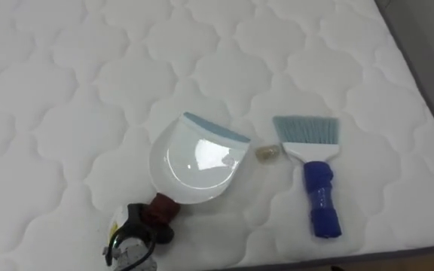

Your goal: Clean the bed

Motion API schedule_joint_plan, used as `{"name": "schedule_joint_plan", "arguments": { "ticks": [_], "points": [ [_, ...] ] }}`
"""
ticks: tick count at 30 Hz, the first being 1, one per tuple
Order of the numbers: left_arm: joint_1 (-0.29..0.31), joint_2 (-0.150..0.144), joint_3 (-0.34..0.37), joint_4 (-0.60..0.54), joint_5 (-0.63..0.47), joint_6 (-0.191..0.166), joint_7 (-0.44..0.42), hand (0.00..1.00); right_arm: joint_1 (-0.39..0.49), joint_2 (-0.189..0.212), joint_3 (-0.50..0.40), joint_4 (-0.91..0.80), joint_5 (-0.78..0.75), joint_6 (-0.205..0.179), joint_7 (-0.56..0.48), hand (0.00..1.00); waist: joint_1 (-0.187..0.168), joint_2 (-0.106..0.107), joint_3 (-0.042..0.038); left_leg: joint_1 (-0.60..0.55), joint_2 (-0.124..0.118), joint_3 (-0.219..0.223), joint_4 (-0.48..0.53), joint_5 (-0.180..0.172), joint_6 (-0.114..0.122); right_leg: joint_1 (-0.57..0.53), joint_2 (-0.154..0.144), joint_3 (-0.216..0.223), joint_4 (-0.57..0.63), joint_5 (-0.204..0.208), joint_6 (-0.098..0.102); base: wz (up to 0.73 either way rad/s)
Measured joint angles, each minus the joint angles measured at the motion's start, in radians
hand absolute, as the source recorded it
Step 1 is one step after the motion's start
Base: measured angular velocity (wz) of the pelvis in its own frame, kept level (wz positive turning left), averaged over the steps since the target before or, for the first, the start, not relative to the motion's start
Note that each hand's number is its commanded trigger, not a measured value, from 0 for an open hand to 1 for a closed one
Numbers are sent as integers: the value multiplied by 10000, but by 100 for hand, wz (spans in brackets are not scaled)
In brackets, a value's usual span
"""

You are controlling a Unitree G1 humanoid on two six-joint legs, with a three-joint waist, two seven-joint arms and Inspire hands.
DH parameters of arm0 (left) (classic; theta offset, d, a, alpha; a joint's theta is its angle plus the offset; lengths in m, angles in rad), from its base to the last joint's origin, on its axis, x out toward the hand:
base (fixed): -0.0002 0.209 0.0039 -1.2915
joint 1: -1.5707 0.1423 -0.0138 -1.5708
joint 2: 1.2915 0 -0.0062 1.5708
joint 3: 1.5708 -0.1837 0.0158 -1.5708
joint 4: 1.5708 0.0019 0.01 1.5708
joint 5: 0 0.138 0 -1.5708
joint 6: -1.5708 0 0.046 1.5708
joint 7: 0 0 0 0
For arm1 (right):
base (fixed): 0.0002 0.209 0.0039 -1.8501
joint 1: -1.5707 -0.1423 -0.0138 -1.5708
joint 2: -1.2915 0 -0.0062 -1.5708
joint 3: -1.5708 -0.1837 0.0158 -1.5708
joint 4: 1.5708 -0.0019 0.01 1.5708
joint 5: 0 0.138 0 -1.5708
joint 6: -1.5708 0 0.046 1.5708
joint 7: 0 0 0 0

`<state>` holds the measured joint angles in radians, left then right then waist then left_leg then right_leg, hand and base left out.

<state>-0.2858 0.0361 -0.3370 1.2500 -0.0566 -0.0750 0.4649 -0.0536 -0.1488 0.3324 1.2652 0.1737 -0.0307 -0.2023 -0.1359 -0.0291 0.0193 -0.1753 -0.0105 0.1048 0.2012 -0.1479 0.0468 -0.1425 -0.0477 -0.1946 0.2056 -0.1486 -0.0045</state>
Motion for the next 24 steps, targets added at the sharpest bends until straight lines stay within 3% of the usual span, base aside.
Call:
{"name": "schedule_joint_plan", "arguments": {
  "ticks": [8,13,18,21,24],
  "points": [
    [194,300,205,11,330,23,-219,100,155,-29,-158,-19,566,-21,-24,0,62,56,-27,57,16,-14,-13,-4,-3,15,24,5,15,0,-8,0],
    [573,953,456,-551,1466,34,-160,100,416,-158,-960,-39,1114,-30,-46,0,79,254,-114,66,42,-1,73,-6,-6,-19,26,-8,157,2,-30,-2],
    [1075,1983,1272,-1721,2974,-34,448,100,544,-591,-2452,-436,2784,-36,-361,0,284,362,-115,-75,3,64,191,-22,8,-351,-58,53,594,-131,-54,-6],
    [1354,2260,1300,-1820,3153,-56,989,100,473,-848,-3235,-753,3298,-45,-864,0,310,439,-138,-62,-19,105,224,-22,12,-404,-113,50,753,-185,-73,-2],
    [1862,2283,1295,-1914,3459,-43,1126,100,321,-932,-3581,-1216,3427,-191,-1283,0,319,473,-146,-144,-13,238,361,-33,22,-543,-154,64,948,-263,-95,-5]
  ]
}}
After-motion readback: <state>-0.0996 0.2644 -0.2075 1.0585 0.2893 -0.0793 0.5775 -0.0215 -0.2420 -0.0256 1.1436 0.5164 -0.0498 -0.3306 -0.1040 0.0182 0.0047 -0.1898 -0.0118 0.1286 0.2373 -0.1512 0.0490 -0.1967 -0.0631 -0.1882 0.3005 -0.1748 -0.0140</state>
